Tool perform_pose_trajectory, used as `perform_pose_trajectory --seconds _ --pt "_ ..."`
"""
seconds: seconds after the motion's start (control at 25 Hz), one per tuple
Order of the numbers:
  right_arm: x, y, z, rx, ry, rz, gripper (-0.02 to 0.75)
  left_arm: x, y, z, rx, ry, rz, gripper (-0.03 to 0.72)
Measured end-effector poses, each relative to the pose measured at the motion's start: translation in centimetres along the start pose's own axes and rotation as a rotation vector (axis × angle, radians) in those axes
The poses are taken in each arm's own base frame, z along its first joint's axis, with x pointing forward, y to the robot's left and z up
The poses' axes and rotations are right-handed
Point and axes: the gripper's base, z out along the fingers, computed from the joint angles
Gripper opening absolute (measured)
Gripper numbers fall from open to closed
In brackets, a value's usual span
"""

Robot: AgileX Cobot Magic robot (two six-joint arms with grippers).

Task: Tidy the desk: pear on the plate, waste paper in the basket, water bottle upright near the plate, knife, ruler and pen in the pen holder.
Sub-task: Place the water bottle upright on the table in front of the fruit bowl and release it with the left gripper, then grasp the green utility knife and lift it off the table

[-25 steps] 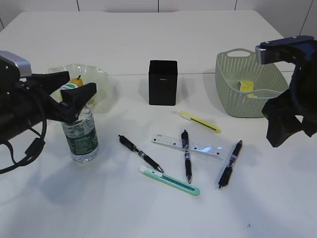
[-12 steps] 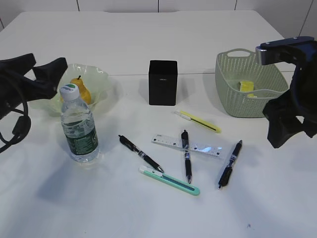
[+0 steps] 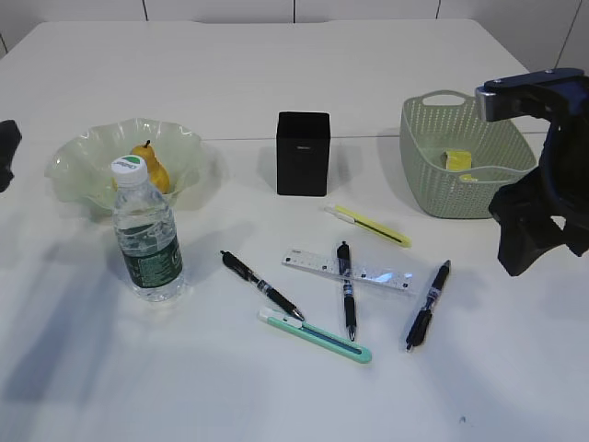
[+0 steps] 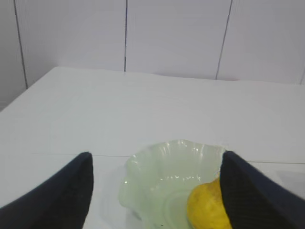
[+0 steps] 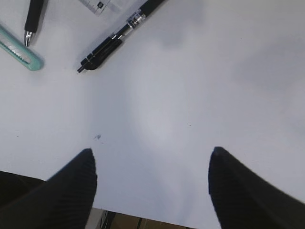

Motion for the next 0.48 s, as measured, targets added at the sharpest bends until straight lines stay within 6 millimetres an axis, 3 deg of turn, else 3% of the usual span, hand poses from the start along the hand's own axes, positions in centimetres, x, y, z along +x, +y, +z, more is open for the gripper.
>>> perform_pose_trajectory --seconds 0.16,0.48 --pt "0.0 0.0 0.0 0.0 0.001 0.0 0.538 -0.7 0.3 -0.5 -0.027 0.029 -0.001 0.59" --pt "0.0 0.0 0.0 0.004 0.001 -0.002 0.538 -1.8 0.2 -2.8 -0.083 0.304 0.007 0.59"
